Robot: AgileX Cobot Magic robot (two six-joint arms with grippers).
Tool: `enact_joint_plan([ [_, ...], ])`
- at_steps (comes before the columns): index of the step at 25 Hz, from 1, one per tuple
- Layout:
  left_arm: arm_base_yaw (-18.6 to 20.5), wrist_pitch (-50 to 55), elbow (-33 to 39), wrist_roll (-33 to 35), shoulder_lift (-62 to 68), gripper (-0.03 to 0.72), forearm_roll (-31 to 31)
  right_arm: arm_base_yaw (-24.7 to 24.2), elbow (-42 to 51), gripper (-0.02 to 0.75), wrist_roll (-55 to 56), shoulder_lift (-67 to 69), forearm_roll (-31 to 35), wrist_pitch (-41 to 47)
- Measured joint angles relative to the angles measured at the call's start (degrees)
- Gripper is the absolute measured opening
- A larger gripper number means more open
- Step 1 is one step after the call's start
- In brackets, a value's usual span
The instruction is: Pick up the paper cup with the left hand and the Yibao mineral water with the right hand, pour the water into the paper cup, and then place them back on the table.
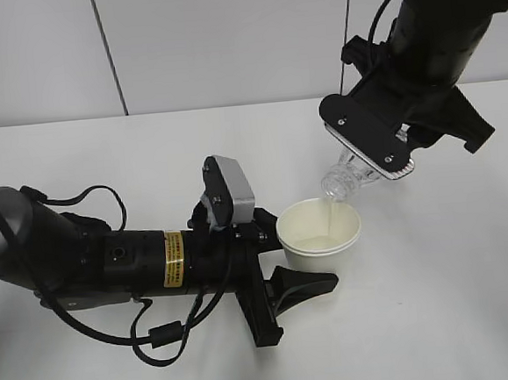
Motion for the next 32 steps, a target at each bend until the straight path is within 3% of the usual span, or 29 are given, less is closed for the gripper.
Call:
enact_joint_plan([
  [32, 0.0, 0.2, -0.2, -0.4, 0.0, 0.403, 0.0, 0.0, 0.0, 0.393, -0.7, 0.0, -2.1, 0.0],
])
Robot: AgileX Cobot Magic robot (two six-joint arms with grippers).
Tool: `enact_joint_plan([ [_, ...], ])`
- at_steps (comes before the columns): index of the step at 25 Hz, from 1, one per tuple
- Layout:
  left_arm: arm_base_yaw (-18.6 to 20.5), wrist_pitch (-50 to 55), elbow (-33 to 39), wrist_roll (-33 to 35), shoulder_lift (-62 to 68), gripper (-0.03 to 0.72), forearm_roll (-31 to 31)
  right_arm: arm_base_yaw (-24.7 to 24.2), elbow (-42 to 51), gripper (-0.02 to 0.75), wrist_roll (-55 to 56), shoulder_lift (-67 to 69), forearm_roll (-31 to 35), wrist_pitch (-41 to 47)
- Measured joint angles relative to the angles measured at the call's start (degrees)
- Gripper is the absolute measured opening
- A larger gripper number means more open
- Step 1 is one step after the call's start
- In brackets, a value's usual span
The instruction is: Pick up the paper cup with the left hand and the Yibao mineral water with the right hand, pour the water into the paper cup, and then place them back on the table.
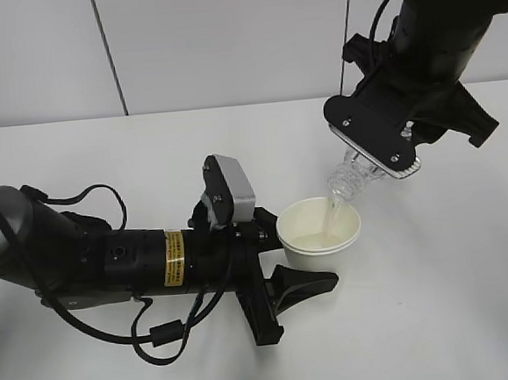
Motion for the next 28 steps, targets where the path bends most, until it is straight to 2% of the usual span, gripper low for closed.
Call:
enact_joint_plan([
  [28, 0.0, 0.0, 0.0, 0.0, 0.0, 0.403, 0.1, 0.0, 0.0, 0.393, -0.1, 0.0, 0.0, -0.2],
])
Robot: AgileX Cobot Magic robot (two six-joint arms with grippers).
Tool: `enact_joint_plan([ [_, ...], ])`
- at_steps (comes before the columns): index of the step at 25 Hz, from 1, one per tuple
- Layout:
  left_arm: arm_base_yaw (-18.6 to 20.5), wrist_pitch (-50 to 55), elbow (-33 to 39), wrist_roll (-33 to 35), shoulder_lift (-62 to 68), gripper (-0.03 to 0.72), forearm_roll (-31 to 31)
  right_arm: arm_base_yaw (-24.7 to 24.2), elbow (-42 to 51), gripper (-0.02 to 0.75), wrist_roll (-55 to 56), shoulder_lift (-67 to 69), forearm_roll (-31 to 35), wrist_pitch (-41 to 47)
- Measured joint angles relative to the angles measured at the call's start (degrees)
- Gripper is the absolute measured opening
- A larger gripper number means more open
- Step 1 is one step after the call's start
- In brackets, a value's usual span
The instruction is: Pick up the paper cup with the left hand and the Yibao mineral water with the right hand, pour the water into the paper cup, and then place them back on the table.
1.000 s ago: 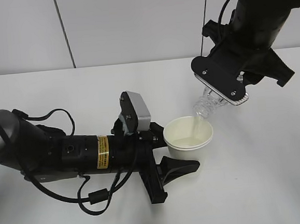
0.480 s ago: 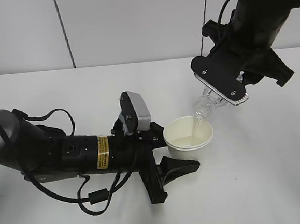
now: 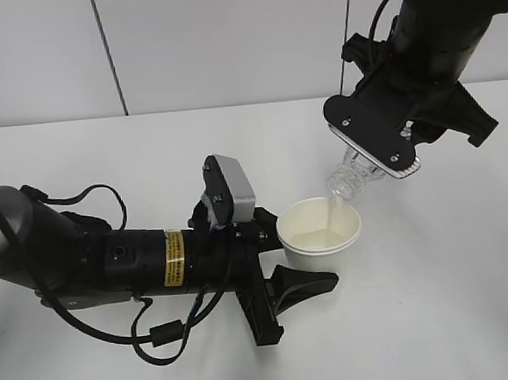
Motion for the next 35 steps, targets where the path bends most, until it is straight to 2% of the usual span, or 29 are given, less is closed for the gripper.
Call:
enact_joint_plan([
  [16, 0.0, 0.0, 0.0, 0.0, 0.0, 0.403, 0.0, 0.0, 0.0, 0.393, 0.0, 0.0, 0.3, 0.0],
  [23, 0.0, 0.0, 0.0, 0.0, 0.0, 0.403, -0.5, 0.0, 0.0, 0.393, 0.7, 0.0, 7.9, 0.0],
  [30, 0.3, 0.0, 0.0, 0.0, 0.0, 0.403, -0.6, 0.0, 0.0, 0.393, 12.4, 0.0, 10.0, 0.0],
  [35, 1.8, 0.0, 0.0, 0.0, 0.0, 0.403, -0.6, 0.0, 0.0, 0.393, 19.2, 0.0, 14.1, -0.5],
])
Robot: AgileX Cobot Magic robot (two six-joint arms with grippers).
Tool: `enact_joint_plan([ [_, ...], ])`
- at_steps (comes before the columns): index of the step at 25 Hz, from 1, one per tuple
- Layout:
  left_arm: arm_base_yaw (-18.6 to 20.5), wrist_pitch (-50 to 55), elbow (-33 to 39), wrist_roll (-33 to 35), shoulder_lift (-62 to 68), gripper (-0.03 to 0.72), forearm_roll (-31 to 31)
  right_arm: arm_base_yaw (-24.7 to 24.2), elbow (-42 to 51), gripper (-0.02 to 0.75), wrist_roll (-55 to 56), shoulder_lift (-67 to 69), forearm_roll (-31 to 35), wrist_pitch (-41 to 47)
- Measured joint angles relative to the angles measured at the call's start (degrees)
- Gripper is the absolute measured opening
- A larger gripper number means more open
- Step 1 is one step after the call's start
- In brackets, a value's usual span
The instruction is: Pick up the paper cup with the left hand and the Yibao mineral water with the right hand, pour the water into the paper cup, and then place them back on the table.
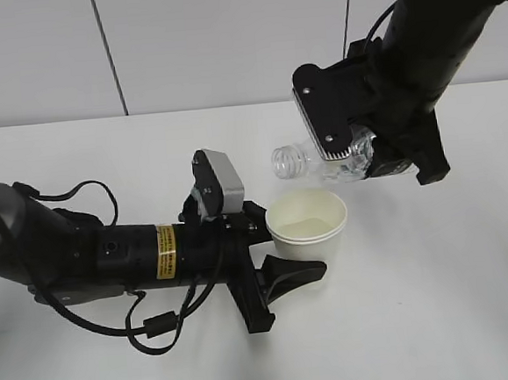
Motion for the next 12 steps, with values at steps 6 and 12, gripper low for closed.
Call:
enact_joint_plan([
  [6, 2.8, 0.0, 0.0, -0.6, 0.0, 0.403, 0.0, -1.5, 0.0, 0.393, 10.1, 0.0, 7.1, -5.0],
  [12, 5.4, 0.9, 0.0, -0.7, 0.0, 0.403, 0.0, -1.8, 0.0, 0.393, 23.8, 0.0, 12.5, -12.6],
])
